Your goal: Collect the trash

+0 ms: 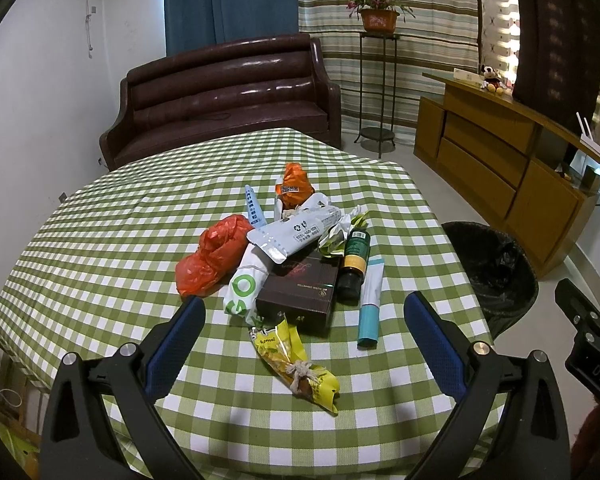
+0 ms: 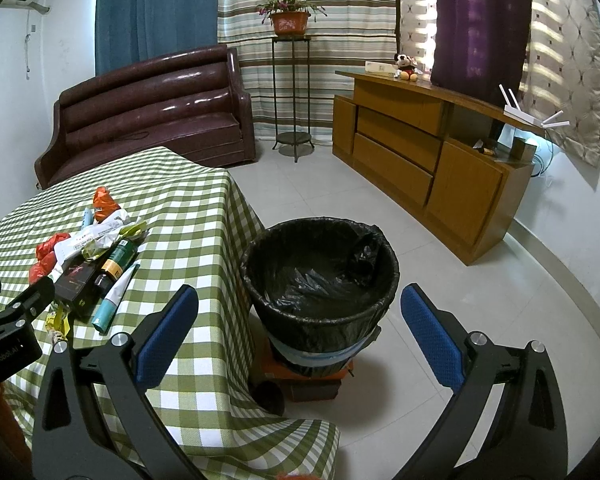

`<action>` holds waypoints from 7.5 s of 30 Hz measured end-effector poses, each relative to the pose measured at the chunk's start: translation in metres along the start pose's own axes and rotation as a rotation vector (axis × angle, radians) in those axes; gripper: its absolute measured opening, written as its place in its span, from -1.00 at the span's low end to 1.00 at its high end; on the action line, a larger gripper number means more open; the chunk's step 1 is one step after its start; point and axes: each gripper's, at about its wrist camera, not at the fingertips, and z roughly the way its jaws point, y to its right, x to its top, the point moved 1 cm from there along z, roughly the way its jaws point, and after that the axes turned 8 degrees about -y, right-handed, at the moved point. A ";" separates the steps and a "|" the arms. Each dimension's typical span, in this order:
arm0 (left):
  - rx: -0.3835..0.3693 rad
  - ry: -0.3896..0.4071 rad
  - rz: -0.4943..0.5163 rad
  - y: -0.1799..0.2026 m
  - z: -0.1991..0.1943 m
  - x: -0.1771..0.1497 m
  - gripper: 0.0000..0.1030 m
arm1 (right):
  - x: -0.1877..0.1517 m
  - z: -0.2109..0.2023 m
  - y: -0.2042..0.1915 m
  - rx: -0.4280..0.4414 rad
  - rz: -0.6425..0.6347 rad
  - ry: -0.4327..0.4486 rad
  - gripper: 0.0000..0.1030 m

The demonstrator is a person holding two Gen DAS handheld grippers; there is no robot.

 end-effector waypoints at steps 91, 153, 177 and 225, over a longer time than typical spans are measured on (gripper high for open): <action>-0.093 -0.265 -0.079 -0.052 0.024 -0.045 -0.28 | -0.021 0.011 -0.046 0.050 -0.086 -0.061 0.92; 0.045 -0.089 -0.129 -0.169 0.049 -0.005 -0.44 | -0.010 0.071 -0.158 0.148 -0.172 -0.236 -0.70; -0.208 0.017 0.074 -0.025 0.024 0.042 -0.44 | 0.037 0.059 -0.031 0.025 -0.010 -0.083 -0.71; -0.220 -0.055 0.277 0.153 0.112 0.092 0.10 | 0.065 0.150 0.077 0.020 0.146 -0.116 -0.44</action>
